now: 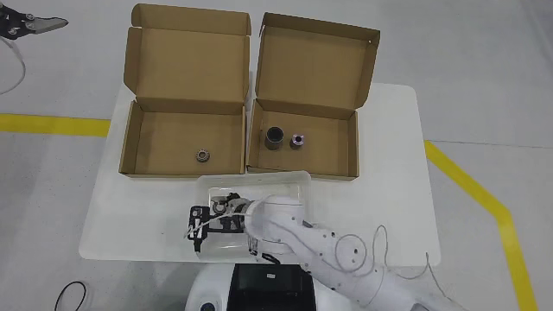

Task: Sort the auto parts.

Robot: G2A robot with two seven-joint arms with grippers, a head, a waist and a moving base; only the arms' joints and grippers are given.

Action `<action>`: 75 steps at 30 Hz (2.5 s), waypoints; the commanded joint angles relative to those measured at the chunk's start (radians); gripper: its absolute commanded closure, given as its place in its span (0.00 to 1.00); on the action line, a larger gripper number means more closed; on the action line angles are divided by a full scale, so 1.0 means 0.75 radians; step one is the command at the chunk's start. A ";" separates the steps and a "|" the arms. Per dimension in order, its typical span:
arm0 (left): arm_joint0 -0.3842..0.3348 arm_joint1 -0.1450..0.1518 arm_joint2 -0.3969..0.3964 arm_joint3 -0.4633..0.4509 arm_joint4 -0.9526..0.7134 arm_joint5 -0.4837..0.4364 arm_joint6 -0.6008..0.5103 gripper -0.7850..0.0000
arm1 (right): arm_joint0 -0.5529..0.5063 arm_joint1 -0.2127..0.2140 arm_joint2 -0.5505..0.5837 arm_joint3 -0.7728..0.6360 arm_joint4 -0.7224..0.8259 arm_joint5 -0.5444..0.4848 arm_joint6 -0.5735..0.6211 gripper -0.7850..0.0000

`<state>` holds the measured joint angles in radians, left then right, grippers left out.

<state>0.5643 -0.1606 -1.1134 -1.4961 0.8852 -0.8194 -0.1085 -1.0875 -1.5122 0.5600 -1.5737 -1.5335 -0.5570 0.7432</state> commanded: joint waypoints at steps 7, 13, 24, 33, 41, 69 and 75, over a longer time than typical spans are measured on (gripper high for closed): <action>0.000 0.000 0.000 0.000 0.000 0.000 0.000 0.00 | -0.124 0.071 0.143 -0.098 -0.013 -0.099 -0.411 1.00; 0.000 0.000 0.000 0.000 0.000 0.000 0.000 0.00 | -0.130 0.091 0.213 -0.038 0.034 -0.156 -0.814 1.00; 0.000 0.000 0.000 0.000 0.000 0.000 0.000 0.00 | 0.012 0.093 0.278 -0.056 0.077 -0.240 -1.033 1.00; 0.000 0.000 0.000 0.000 0.000 0.000 0.000 0.00 | 0.083 0.101 0.374 -0.050 0.206 -0.283 -1.100 1.00; 0.000 0.000 0.000 0.000 0.000 0.000 0.000 0.00 | 0.194 0.091 0.411 -0.022 0.277 -0.296 -1.255 1.00; 0.000 0.000 0.000 0.000 0.000 0.000 0.000 0.00 | 0.389 0.065 0.480 -0.183 0.357 -0.206 -1.283 1.00; 0.000 0.000 0.000 0.000 0.000 0.000 0.000 0.00 | 0.364 0.068 0.466 -0.213 0.250 -0.192 -1.351 1.00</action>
<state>0.5643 -0.1606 -1.1134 -1.4961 0.8852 -0.8194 -0.1085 -0.8113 -1.4618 0.9118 -1.7333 -1.3354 -0.7027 -0.2621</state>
